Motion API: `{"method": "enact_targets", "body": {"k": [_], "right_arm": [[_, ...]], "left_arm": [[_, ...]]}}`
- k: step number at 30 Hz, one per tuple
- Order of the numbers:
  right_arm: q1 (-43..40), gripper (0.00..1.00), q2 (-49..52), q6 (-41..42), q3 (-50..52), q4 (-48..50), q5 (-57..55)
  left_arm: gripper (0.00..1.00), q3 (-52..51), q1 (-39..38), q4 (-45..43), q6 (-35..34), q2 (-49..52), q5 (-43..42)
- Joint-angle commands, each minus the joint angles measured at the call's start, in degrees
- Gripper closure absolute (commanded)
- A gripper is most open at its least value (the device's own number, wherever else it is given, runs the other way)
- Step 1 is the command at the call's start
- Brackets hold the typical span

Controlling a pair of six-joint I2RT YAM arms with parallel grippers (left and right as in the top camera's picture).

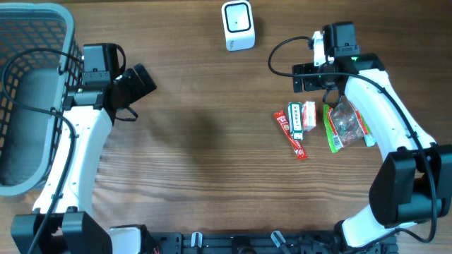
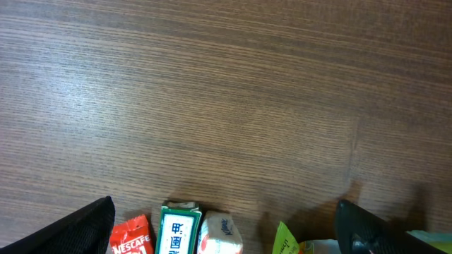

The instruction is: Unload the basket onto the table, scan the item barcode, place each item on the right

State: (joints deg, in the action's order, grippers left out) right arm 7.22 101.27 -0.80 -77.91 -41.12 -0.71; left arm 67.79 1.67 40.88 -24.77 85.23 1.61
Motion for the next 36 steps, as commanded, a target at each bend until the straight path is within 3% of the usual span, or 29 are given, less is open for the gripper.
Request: {"method": "enact_targets", "body": {"k": [1, 11, 14, 21, 26, 29, 31, 34, 36], "right_arm": [[-0.13, 0.0, 0.09, -0.68, -0.94, 0.15, -1.18], [-0.13, 0.0, -0.07, -0.66, -0.81, 0.09, -0.96], [0.0, 0.0, -5.7, -0.68, -0.72, 0.09, -0.98], [0.0, 0.0, -46.27, -0.68, -0.72, 0.13, -0.98], [0.04, 0.0, -64.17, -0.63, -0.42, -5.4, -0.94], [0.04, 0.0, -77.92, -0.55, 8.44, -10.03, 0.68], [-0.11, 0.0, -88.13, -0.55, 21.16, -4.0, 0.66], [-0.13, 0.0, -96.28, 0.7, 39.87, 16.9, 0.72], [-0.13, 0.0, -98.4, 3.23, 51.69, 37.29, 0.74]], "left_arm": [[0.0, 0.7, 0.22, -0.09, -0.11, -0.37, 0.37], [0.0, 0.7, 0.22, -0.09, -0.11, -0.37, 0.37], [0.0, 0.7, 0.22, -0.09, -0.11, -0.37, 0.37], [0.0, 0.7, 0.22, -0.09, -0.11, -0.37, 0.37], [0.0, 0.7, 0.22, -0.09, -0.11, -0.37, 0.37], [0.0, 0.7, 0.22, -0.09, -0.11, -0.37, 0.37], [0.0, 0.7, 0.22, -0.09, -0.11, -0.37, 0.37], [0.0, 0.7, 0.22, -0.09, -0.11, -0.37, 0.37], [0.0, 0.7, 0.22, -0.09, -0.11, -0.37, 0.37]]}}
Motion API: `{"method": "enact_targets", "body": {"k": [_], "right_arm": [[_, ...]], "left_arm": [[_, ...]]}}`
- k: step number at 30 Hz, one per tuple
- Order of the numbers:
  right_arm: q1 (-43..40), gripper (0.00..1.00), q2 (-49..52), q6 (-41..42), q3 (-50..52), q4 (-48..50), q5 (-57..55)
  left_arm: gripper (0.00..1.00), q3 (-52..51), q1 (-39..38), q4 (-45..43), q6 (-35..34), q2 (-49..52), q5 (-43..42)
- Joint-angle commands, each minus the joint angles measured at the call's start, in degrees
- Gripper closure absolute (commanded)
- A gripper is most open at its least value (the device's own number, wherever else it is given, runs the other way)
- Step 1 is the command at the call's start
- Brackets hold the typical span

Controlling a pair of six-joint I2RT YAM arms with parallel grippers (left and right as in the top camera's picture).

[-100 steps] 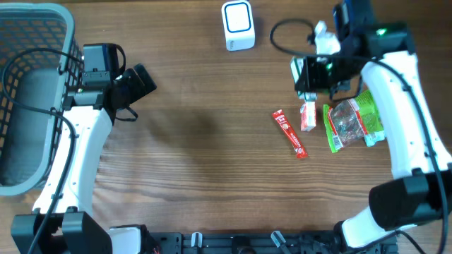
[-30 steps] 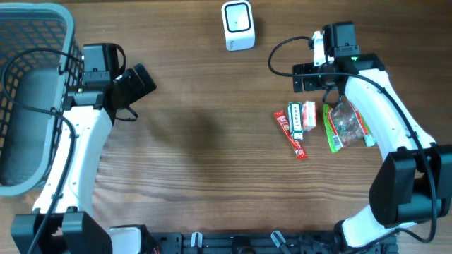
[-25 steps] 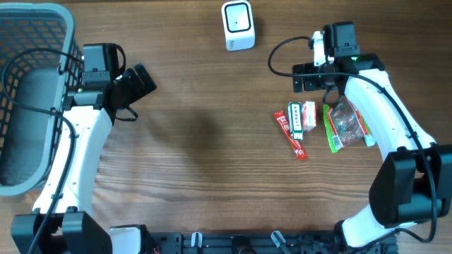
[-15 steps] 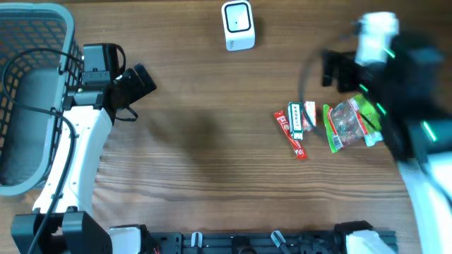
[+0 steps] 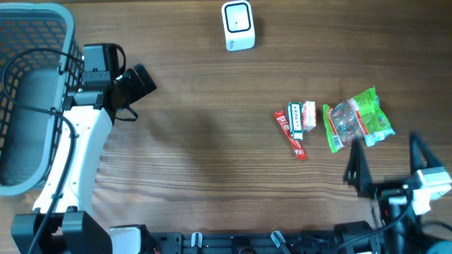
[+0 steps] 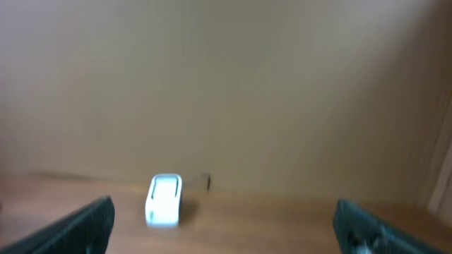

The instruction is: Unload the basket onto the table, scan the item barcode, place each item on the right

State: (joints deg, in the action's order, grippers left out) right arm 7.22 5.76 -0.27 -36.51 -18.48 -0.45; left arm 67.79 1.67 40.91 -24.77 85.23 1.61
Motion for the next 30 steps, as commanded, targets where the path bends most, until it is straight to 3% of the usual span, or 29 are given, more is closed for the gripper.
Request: {"method": "enact_targets", "body": {"k": [1, 5, 11, 16, 30], "right_arm": [[-0.13, 0.0, -3.61, 3.58, 14.36, 21.18, 0.48], [-0.13, 0.0, -5.55, 4.98, 25.33, 32.2, 0.48], [-0.13, 0.0, -5.57, 7.02, 35.65, 31.3, 0.5], [-0.13, 0.0, -5.57, 9.29, 36.24, 18.75, 0.46], [-0.13, 0.0, -5.16, 9.29, 36.22, 18.84, 0.48]], "left_arm": [[0.0, 0.7, 0.22, -0.11, -0.11, -0.37, 0.37], [0.0, 0.7, 0.22, -0.11, -0.11, -0.37, 0.37], [0.0, 0.7, 0.22, -0.11, -0.11, -0.37, 0.37], [0.0, 0.7, 0.22, -0.11, -0.11, -0.37, 0.37], [0.0, 0.7, 0.22, 0.0, -0.11, -0.37, 0.37]]}}
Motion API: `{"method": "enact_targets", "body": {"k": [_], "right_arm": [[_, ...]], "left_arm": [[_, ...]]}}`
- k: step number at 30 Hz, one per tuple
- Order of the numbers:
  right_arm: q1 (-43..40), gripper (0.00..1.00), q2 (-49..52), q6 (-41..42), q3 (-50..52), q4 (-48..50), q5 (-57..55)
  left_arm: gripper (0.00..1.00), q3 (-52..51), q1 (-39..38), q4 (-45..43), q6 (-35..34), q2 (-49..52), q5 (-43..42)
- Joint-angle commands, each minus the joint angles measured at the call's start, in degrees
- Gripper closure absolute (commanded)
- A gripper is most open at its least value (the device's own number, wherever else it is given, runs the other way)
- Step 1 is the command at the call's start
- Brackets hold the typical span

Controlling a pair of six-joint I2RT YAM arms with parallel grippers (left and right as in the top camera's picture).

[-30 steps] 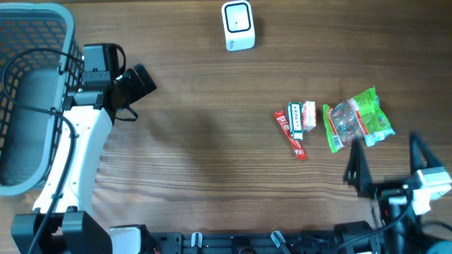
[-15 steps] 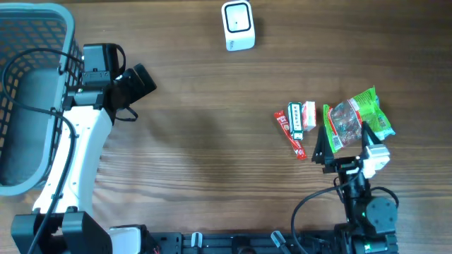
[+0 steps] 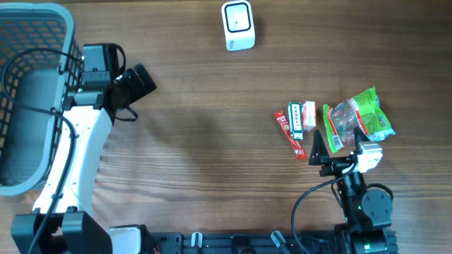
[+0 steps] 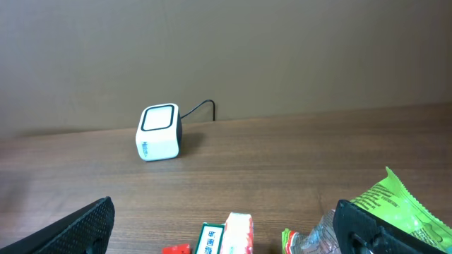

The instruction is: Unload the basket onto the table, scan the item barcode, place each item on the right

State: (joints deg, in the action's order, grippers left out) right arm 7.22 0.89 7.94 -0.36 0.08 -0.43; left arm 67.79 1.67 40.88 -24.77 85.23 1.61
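The white barcode scanner [image 3: 238,25] stands at the back of the table, also seen in the wrist view as the scanner [image 4: 159,132]. Right of centre lie a red stick sachet [image 3: 291,134], a green-and-white box [image 3: 296,118], a white-and-red pack [image 3: 308,115] and a green snack bag [image 3: 355,118]. My right gripper [image 3: 337,144] sits low just in front of them, open and holding nothing. In its own view the right gripper [image 4: 224,208] frames the box [image 4: 210,240] and pack [image 4: 238,233], with the bag [image 4: 395,212] by the right finger. My left gripper [image 3: 138,81] hovers at the left.
A grey mesh basket [image 3: 28,92] fills the far left of the table, right beside my left arm. The scanner's cable runs off behind it toward the wall. Bare wood lies between the scanner and the items.
My right gripper has moved from the front right corner of the table to just in front of the items, and now points level across the table. It stays open. The left arm and items are unchanged.
At first my right gripper was open over the table just behind the items, looking straight down. Then the arm was folded back at the front right corner, its camera facing the wall. Now it sits low in front of the items, facing the scanner.
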Motion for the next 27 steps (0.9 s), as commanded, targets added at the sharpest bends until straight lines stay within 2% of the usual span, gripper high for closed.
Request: {"method": "enact_targets", "body": {"k": [1, 5, 11, 13, 17, 19, 23, 26, 27], "right_arm": [[-0.13, 0.0, -0.28, 1.09, 0.07, 0.28, 0.46], [-0.13, 0.0, -0.28, 1.07, 0.07, 0.28, 0.46], [-0.13, 0.0, -0.28, 1.07, 0.07, 0.28, 0.46], [-0.13, 0.0, -0.28, 1.07, 0.07, 0.28, 0.46], [-0.13, 0.0, -0.28, 1.07, 0.07, 0.28, 0.46], [-0.13, 0.0, -0.28, 1.09, 0.07, 0.28, 0.46], [-0.13, 0.0, -0.24, 1.07, 0.07, 0.28, 0.44], [-0.13, 0.0, -0.24, 1.07, 0.07, 0.28, 0.46], [-0.13, 0.0, -0.24, 1.09, 0.07, 0.28, 0.46]], "left_arm": [[0.0, 0.7, 0.22, 0.04, -0.11, -0.39, 0.37], [0.0, 0.68, 0.04, 0.04, -0.11, -6.23, 0.37], [0.0, 0.7, 0.07, 0.17, 0.42, -41.03, 0.61], [0.0, 0.7, 0.07, 1.46, 0.55, -49.07, 1.53], [0.0, -0.68, 0.11, 16.55, 0.52, -63.39, 4.33], [0.0, -4.07, 0.28, 19.52, 0.5, -70.47, 4.44], [0.0, -15.32, 0.37, 16.0, 0.52, -82.6, 4.46], [0.0, -21.55, 0.37, 6.1, 0.48, -84.91, 4.13], [0.0, -24.04, 0.37, 0.42, 0.48, -84.98, 2.78]]}}
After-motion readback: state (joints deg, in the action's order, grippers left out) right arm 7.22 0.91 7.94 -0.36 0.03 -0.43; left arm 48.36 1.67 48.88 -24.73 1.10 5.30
